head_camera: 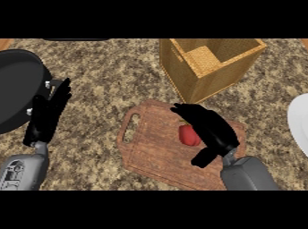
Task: Pick the bell pepper from the cutting board and place it in the basket
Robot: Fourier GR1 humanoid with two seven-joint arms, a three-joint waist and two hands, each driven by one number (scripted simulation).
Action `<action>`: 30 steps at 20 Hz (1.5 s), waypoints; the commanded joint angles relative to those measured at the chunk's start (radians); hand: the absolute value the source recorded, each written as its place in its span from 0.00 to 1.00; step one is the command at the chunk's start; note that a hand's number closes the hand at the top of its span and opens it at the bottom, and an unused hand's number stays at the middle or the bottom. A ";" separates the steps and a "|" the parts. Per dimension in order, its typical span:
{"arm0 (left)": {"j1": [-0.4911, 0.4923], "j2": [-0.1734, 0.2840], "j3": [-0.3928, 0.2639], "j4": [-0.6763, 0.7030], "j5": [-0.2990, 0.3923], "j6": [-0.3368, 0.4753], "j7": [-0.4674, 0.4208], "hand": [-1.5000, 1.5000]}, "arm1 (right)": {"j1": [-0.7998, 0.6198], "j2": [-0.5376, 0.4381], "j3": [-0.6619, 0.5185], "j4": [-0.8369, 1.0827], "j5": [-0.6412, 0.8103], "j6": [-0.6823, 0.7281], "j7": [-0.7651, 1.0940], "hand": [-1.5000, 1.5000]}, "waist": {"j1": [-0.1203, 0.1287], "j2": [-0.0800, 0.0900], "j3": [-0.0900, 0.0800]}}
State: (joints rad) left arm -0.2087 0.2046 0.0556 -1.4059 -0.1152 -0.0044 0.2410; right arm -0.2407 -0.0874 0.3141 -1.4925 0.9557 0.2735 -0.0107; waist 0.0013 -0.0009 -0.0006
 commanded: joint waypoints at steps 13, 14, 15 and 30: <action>-0.023 0.002 0.023 0.087 -0.023 -0.027 -0.084 0.50 | -0.122 0.083 0.170 0.154 0.273 -0.119 0.101 1.00 | 0.008 0.004 0.000; -0.010 0.007 0.027 0.076 0.001 -0.052 -0.081 0.50 | -0.190 0.084 0.218 0.183 0.259 -0.076 0.214 1.00 | 0.030 0.006 -0.001; -0.029 -0.025 -0.005 0.041 -0.027 -0.014 -0.034 0.50 | -0.244 0.084 0.248 0.186 0.233 -0.019 0.308 1.00 | 0.051 0.006 -0.001; -0.085 -0.049 -0.027 0.074 -0.035 -0.020 -0.027 0.50 | -0.602 0.087 0.419 0.128 -0.358 -0.267 0.787 1.00 | 0.083 0.006 0.000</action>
State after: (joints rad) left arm -0.2903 0.1706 0.0366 -1.3370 -0.1376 -0.0418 0.2203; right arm -0.7672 -0.0042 0.7179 -1.2911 0.7425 0.1043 0.6798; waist 0.0863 0.0085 -0.0010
